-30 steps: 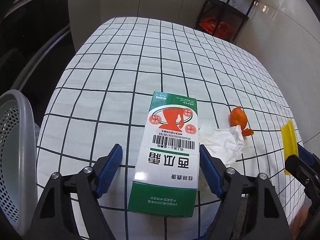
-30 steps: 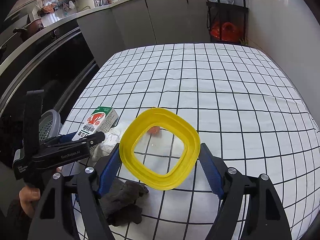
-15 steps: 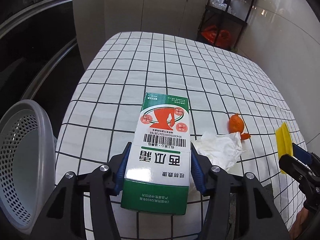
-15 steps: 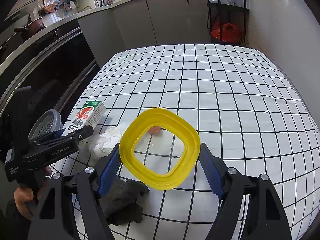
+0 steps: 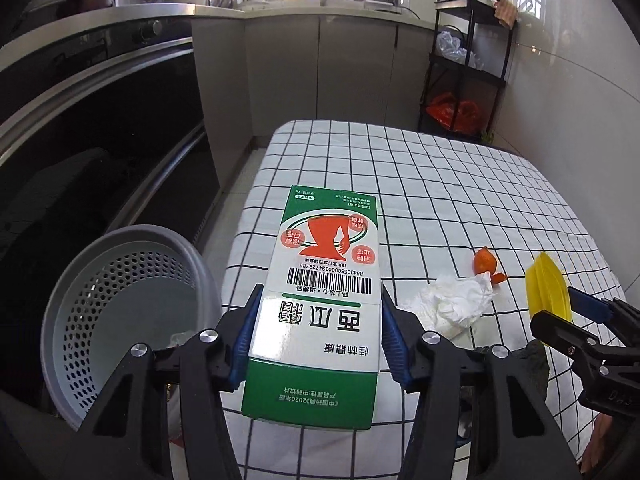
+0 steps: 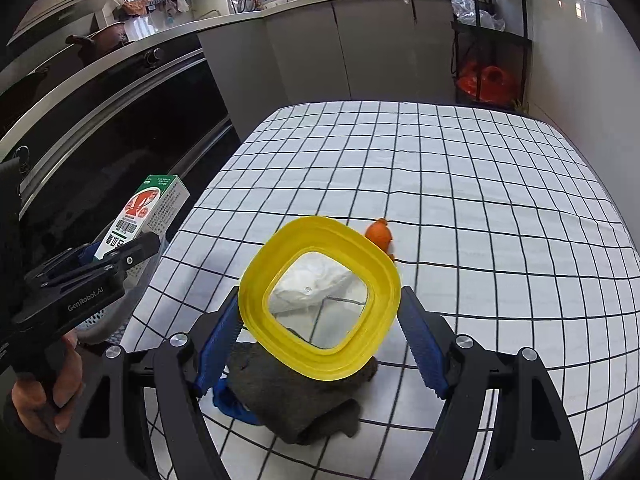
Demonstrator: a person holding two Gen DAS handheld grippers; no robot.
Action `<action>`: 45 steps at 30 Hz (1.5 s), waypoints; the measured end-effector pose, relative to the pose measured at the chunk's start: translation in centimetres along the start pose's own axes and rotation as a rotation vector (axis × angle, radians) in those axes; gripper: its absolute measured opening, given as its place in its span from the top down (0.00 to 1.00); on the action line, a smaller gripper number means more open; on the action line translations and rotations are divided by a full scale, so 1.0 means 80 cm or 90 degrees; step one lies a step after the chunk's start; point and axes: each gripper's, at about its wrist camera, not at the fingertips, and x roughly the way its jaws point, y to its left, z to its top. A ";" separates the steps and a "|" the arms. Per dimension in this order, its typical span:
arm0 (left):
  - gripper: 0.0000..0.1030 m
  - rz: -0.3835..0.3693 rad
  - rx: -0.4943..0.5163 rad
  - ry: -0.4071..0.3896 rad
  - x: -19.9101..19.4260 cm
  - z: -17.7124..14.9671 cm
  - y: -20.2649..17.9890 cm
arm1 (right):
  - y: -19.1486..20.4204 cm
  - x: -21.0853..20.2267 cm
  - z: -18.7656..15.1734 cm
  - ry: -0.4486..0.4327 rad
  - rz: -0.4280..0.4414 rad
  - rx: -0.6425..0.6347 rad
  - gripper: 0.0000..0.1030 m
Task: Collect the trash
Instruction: 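Carry carton and lid over the grey basket and open both tools to drop them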
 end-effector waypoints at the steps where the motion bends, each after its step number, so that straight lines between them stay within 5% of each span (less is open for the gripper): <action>1: 0.49 0.005 -0.003 -0.005 -0.007 0.000 0.006 | 0.008 0.000 0.000 -0.002 0.006 -0.006 0.29; 20: 0.49 0.135 -0.062 -0.011 -0.062 -0.022 0.175 | 0.184 0.043 0.020 0.002 0.109 -0.100 0.29; 29: 0.49 0.147 -0.116 0.015 -0.047 -0.042 0.227 | 0.256 0.091 0.033 0.035 0.130 -0.146 0.28; 45: 0.49 0.156 -0.173 0.066 -0.014 -0.053 0.280 | 0.308 0.162 0.054 0.080 0.148 -0.191 0.28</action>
